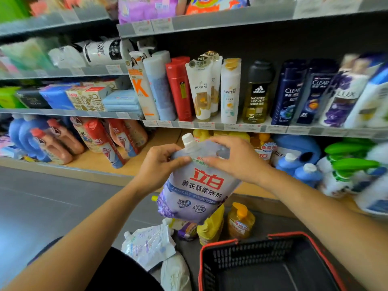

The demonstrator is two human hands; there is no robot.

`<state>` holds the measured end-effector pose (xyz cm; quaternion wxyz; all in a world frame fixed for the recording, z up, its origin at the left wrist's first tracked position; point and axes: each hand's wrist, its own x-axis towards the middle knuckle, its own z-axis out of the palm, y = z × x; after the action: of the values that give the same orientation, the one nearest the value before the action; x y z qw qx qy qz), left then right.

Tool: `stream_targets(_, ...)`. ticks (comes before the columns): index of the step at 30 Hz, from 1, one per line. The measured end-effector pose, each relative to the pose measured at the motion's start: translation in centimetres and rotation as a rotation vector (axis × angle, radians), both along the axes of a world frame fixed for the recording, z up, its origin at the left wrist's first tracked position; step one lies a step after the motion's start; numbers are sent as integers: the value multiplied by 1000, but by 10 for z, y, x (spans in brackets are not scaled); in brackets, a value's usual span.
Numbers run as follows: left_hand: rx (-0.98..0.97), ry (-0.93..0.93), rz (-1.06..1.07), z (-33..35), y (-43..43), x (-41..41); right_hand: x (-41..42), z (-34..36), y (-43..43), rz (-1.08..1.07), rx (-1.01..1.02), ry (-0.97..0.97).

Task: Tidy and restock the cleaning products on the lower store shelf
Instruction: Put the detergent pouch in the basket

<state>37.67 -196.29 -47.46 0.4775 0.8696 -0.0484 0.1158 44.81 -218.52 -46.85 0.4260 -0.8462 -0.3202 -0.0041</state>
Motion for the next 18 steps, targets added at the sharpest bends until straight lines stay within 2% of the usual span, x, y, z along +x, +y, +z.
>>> stream_targets(2,-97,-3,-38,0,-22,-3,-7,10,-17,64,-35,66)
stream_targets(5,-261,45,-111,-8,-51,-9,-18,12,-45,96,55,186)
stream_targets(7,-303,73,-146,-17,-67,-12,-23,6,-63,64,95,243)
stream_targets(11,-375,152,-214,-31,-96,-10,-35,-8,-95,14,94,253)
stream_targets(16,-567,229,-299,-33,-114,-5,-44,-19,-121,1,-38,259)
stream_targets(18,-564,248,-345,-34,-120,-5,-47,-21,-133,-15,-52,268)
